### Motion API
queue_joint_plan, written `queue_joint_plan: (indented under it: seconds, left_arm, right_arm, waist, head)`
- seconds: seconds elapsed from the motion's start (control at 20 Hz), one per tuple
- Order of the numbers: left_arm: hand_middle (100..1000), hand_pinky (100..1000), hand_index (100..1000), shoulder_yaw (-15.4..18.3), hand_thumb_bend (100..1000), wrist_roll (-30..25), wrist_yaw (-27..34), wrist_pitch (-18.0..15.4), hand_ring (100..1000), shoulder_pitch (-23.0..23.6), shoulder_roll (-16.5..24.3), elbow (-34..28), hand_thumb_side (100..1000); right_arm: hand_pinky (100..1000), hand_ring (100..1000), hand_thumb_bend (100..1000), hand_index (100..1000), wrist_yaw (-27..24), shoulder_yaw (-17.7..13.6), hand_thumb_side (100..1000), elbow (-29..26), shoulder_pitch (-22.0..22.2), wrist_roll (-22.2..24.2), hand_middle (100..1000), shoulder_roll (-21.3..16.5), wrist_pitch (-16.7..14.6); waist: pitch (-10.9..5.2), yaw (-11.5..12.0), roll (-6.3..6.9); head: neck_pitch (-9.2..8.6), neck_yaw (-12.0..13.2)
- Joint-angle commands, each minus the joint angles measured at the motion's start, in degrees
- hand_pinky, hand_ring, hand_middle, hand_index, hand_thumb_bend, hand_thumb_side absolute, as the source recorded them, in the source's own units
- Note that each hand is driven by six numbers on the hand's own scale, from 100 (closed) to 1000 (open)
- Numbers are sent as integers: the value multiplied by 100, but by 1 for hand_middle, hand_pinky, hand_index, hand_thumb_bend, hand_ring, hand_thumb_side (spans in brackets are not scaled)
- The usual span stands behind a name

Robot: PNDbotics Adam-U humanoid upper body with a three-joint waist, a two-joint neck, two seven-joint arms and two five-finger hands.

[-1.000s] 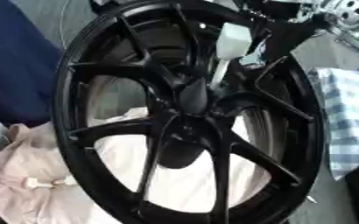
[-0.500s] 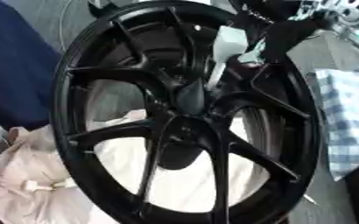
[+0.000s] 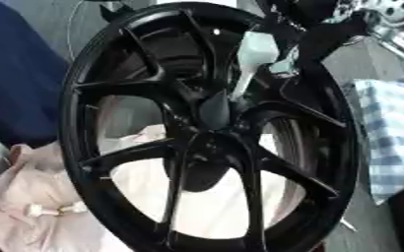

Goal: Pull the pin out of the wheel hub.

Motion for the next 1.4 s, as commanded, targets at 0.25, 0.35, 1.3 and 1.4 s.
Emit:
queue_joint_plan:
  seconds: [0.25, 0.35, 1.3, 1.4]
  left_arm:
    - [463, 730, 660, 104, 125, 0, -36, 10, 583, 9, 110, -92, 763]
    - [462, 730, 660, 110, 125, 3, -36, 8, 582, 19, 109, -93, 762]
    - [461, 731, 660, 254, 116, 141, -45, -21, 581, 141, 113, -91, 755]
    - [461, 732, 660, 292, 113, 176, -45, -24, 580, 164, 106, -86, 754]
  right_arm:
    - [662, 466, 347, 440, -528, -260, 100, -250, -46, -392, 216, -214, 129]
    - [660, 458, 346, 433, -656, -387, 100, -341, -35, -474, 209, -261, 152]
    - [652, 425, 351, 415, -1604, -2421, 100, -127, 1375, -1752, 173, -997, -436]
    - [652, 421, 348, 412, -1674, -2648, 100, -75, 1686, -1943, 169, -985, -472]
  waist:
    - [-220, -37, 80]
    - [-237, -52, 88]
    - [-242, -369, 299]
    - [-217, -441, 352]
  head:
    - [31, 4]
    - [39, 2]
    - [19, 273]
    - [-4, 384]
